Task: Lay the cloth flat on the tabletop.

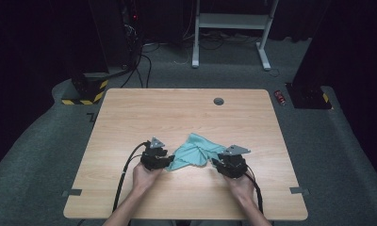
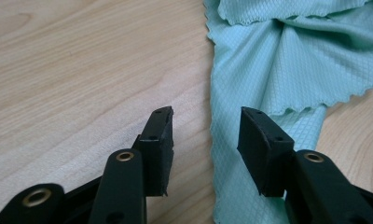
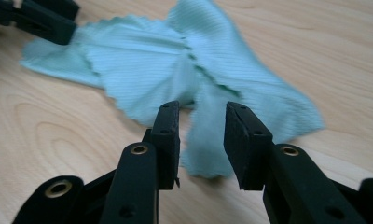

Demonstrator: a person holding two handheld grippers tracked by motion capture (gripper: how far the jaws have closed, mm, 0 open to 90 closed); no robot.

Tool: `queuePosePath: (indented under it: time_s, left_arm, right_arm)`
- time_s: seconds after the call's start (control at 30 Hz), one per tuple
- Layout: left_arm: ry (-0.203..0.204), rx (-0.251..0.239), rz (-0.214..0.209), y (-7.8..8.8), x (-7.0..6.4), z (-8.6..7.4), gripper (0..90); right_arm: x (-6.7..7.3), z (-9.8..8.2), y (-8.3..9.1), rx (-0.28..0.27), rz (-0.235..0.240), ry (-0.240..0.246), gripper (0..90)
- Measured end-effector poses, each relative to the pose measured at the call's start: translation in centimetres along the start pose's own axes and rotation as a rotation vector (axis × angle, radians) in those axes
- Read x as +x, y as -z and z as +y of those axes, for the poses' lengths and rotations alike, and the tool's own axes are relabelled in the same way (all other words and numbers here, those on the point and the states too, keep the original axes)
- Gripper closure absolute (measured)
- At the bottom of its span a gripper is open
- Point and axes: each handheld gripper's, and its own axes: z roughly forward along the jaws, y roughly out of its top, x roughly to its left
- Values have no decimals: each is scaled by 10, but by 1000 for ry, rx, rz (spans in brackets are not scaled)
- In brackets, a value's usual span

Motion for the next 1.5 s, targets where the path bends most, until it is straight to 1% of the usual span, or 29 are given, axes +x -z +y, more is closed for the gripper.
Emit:
queuePosePath:
  time_s: [0.1,0.13,0.23,0.27,0.33,0.4,0.43,0.53,0.6,0.73,0.77,0.83,0.87,0.93,0.97,1.0,1.1,1.17,1.27,1.3,1.43,1.5]
  left_arm:
    - [-3,-1,1,-1,-2,0,575]
    - [-12,-1,2,-1,-2,0,580]
    - [-15,-4,0,-1,-3,0,604]
    - [-12,-5,0,-2,-3,0,623]
    - [-11,-8,6,-2,-3,0,629]
    - [-12,-10,9,-2,-2,0,636]
    - [-12,-10,10,-2,-2,0,641]
    - [-21,-9,16,-2,-3,0,653]
    - [-27,-9,16,-2,-3,0,671]
    - [-41,-15,12,-3,-4,0,717]
    - [-46,-18,15,-3,-5,-1,720]
    - [-53,-20,19,-4,-6,-1,718]
    - [-62,-22,24,-4,-7,-1,706]
    - [-77,-25,32,-5,-10,-1,673]
    - [-87,-25,36,-5,-11,-1,641]
    - [-98,-26,42,-5,-12,-2,641]
    - [-92,-41,41,-6,-13,-3,616]
    - [-81,-54,30,-6,-12,-5,604]
    - [-69,-75,28,-5,-12,-8,595]
    - [-66,-74,29,-5,-12,-9,590]
    - [-81,-72,46,-5,-15,-9,568]
    - [-80,-72,48,-5,-16,-9,568]
  right_arm:
    - [8,2,-9,8,23,12,674]
    - [10,2,-11,8,28,8,676]
    - [14,5,-16,1,40,2,692]
    - [18,7,-19,4,36,3,707]
    - [18,8,-21,5,33,11,712]
    - [19,9,-25,13,21,9,725]
    - [19,9,-26,21,20,0,730]
    - [19,8,-29,31,12,3,748]
    - [19,8,-29,32,10,8,774]
    - [19,7,-30,32,8,19,854]
    - [19,7,-30,31,4,30,870]
    - [21,6,-29,29,0,35,883]
    - [21,6,-29,25,1,40,885]
    - [21,4,-27,28,1,35,886]
    - [21,2,-25,26,-1,34,886]
    - [21,2,-25,26,-1,34,886]
    - [20,-2,-19,26,-3,34,886]
    - [20,-5,-16,28,-3,25,885]
    - [19,-10,-11,27,-7,37,885]
    - [19,-12,-9,27,-9,37,885]
    - [19,-19,-3,32,-9,35,886]
    - [19,-22,0,36,-11,48,886]
